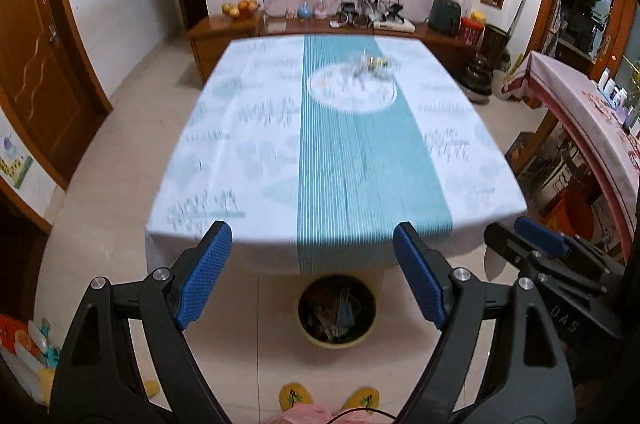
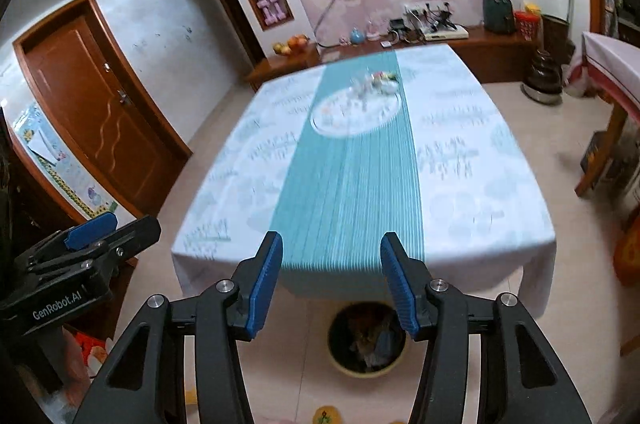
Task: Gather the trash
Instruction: 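Raise both tools back over the table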
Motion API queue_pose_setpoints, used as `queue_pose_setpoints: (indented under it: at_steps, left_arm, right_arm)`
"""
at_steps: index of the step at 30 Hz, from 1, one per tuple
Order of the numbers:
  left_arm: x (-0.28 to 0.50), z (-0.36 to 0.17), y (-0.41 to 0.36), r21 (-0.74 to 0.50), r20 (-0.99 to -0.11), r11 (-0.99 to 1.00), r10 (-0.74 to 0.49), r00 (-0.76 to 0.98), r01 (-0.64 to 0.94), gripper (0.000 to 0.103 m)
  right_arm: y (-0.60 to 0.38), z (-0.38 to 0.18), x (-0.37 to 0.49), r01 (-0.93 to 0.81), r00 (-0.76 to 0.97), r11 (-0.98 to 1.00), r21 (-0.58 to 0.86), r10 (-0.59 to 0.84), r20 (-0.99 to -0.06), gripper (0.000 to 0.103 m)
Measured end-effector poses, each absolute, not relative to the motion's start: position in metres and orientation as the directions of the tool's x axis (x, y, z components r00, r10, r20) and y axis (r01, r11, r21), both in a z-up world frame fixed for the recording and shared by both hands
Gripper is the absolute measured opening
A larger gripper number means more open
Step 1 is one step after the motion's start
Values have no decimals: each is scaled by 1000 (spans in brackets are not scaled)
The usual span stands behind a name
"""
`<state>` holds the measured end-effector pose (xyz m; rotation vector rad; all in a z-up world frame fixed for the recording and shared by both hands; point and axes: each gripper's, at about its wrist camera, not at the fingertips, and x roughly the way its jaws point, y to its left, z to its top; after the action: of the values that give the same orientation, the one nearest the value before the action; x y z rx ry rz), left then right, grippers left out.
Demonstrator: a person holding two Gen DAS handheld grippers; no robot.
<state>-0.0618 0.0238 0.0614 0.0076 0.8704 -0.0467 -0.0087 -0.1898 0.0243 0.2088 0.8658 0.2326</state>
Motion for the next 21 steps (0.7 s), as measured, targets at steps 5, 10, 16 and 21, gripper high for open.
queue_pose_setpoints:
  at_steps: [5, 10, 16, 21]
  left_arm:
    - [-39, 93, 18, -5, -755, 997, -52, 653, 73, 81]
    - [7, 113, 16, -18, -771, 993, -87, 631, 116, 82]
    - [93, 118, 32, -42, -780, 994, -99, 618, 105, 82]
    - [198, 100, 43, -55, -801, 986, -136, 583, 155, 82]
  right_arm:
    - [-197, 56, 35, -155, 634, 946, 284, 316, -706, 56]
    - [-197, 81, 93, -179, 647, 945, 273, 322, -691, 59]
    - [-189, 88, 193, -210, 652, 952, 223, 307, -693, 63]
    - [-186, 60, 305, -168, 619, 957, 237, 290, -730, 66]
